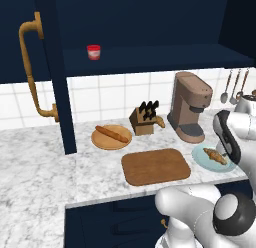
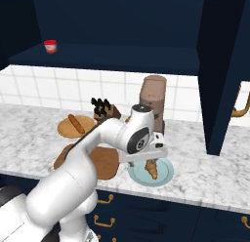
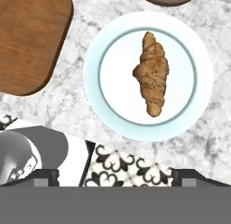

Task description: From the different types of pastries on the counter, select a croissant and place it on the cutting board. Then retrieve a jar of jam from the cabinet and place it alongside the croissant on the cutting board.

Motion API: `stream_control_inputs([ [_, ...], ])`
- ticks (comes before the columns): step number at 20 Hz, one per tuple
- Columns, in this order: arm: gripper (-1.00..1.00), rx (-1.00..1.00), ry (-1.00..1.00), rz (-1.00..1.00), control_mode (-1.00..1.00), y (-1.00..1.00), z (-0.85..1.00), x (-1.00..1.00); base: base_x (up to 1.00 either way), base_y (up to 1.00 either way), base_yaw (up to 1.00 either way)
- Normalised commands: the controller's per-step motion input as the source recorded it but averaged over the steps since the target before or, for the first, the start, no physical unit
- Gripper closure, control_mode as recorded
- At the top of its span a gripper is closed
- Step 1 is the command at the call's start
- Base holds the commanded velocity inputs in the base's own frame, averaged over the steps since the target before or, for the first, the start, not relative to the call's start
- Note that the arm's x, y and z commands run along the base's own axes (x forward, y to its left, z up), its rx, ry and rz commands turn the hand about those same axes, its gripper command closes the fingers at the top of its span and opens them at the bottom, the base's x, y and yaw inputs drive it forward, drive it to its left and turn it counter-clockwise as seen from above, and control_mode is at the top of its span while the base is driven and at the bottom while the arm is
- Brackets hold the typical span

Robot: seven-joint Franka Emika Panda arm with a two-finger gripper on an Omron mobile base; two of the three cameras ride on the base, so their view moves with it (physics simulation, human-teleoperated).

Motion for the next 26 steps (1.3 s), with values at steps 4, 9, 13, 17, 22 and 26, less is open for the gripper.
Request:
stream_control_inputs([
  [4,-1.00,0.04,0.00,0.11,-1.00,-0.38,0.00,0.25,0.00,0.00,0.00],
  [9,-1.00,0.06,-0.06,0.09,-1.00,0.01,-0.37,0.36,0.00,0.00,0.00],
  [13,-1.00,-0.02,0.00,0.05,-1.00,0.01,-0.87,0.07,0.00,0.00,0.00],
  [17,-1.00,0.03,0.00,0.00,-1.00,0.09,-0.20,0.31,0.00,0.00,0.00],
  [22,-1.00,0.01,0.00,0.00,-1.00,0.00,0.00,0.20,0.00,0.00,0.00],
  [26,-1.00,0.00,0.00,0.02,-1.00,0.00,-0.19,0.48,0.00,0.00,0.00],
])
